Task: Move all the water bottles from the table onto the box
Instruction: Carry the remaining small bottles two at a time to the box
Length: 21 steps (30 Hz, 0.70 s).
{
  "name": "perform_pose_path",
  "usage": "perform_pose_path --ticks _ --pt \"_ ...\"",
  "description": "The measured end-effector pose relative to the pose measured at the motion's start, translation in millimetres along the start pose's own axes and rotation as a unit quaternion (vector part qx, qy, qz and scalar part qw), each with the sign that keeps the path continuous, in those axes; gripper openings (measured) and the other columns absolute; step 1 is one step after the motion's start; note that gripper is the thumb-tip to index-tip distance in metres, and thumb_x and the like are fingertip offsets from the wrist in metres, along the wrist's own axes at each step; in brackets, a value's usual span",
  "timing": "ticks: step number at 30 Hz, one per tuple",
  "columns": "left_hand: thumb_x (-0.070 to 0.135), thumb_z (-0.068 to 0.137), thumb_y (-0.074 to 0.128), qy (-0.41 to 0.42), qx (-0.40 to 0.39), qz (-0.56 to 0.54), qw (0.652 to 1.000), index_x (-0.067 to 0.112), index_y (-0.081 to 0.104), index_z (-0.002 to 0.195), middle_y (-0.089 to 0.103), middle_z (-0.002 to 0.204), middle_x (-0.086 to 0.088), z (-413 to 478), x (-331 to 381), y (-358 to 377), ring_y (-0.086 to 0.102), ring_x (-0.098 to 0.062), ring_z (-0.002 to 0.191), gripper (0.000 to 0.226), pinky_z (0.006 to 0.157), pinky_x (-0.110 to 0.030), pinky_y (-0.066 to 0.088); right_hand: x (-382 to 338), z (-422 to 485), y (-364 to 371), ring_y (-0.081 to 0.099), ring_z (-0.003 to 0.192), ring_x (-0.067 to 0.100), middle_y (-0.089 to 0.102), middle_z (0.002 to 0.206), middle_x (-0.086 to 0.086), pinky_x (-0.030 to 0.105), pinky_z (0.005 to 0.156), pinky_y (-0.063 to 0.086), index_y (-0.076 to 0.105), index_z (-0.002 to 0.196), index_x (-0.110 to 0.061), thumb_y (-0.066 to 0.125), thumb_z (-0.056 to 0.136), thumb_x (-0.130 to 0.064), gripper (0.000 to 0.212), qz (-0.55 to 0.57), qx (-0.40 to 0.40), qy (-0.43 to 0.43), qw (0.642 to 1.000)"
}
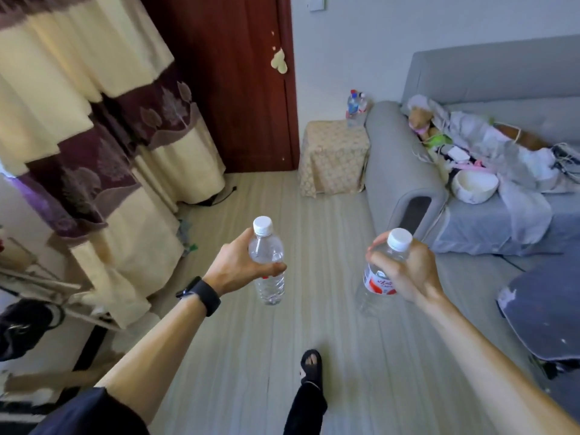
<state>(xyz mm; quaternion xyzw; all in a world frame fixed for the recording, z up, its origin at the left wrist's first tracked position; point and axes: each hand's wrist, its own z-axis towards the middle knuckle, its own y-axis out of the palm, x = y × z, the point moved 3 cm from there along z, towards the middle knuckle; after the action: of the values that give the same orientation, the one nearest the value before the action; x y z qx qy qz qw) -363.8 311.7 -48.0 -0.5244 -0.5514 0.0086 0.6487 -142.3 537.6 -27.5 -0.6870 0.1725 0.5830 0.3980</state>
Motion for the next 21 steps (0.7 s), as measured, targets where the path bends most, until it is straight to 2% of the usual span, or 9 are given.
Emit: perform_pose_path --ticks 3,7,13,19,21 --pt "0.064 0.061 0.083 0.0 -0.02 -0.001 1.0 0.041 0.055 0.11 0.07 0.1 0.017 88 2 2 0.066 -0.003 0.093 0.061 0.079 -0.027 0.056 9 78 10 0.065 0.074 0.013 0.07 0.073 -0.002 0.029 0.07 0.049 0.067 0.074 -0.024 0.066 0.062 -0.028 0.013 -0.007 -0.001 0.009 1.0" --pt "0.062 0.06 0.084 0.005 -0.036 -0.013 0.999 0.041 0.054 0.115 0.067 0.105 0.018 204 21 -3 0.063 -0.003 0.097 0.066 0.081 -0.026 0.053 10 180 15 0.064 0.075 0.011 0.07 0.074 -0.005 0.028 0.072 0.049 0.068 0.075 -0.024 0.063 0.065 -0.029 0.012 -0.016 0.008 0.027 0.999" --pt "0.06 0.062 0.085 0.03 -0.065 -0.007 0.997 0.042 0.053 0.118 0.066 0.107 0.018 355 65 -9 0.062 -0.001 0.098 0.068 0.079 -0.023 0.05 17 316 7 0.068 0.085 0.017 0.072 0.078 -0.006 0.037 0.083 0.052 0.071 0.077 -0.028 0.067 0.065 -0.032 0.014 -0.013 0.044 0.037 0.998" --pt "0.062 0.061 0.085 0.044 -0.074 -0.006 0.996 0.043 0.052 0.122 0.067 0.108 0.019 503 89 0 0.063 -0.001 0.099 0.071 0.078 -0.02 0.049 33 459 12 0.068 0.083 0.012 0.073 0.079 -0.009 0.03 0.073 0.051 0.072 0.077 -0.031 0.07 0.063 -0.033 0.014 -0.006 0.057 0.054 0.997" --pt "0.062 0.06 0.085 0.038 -0.073 -0.004 0.997 0.043 0.052 0.123 0.067 0.108 0.018 553 95 0 0.063 -0.002 0.1 0.073 0.079 -0.022 0.05 40 514 15 0.069 0.083 0.014 0.073 0.08 -0.007 0.032 0.075 0.054 0.072 0.078 -0.029 0.07 0.063 -0.033 0.015 0.005 0.05 0.055 0.997"
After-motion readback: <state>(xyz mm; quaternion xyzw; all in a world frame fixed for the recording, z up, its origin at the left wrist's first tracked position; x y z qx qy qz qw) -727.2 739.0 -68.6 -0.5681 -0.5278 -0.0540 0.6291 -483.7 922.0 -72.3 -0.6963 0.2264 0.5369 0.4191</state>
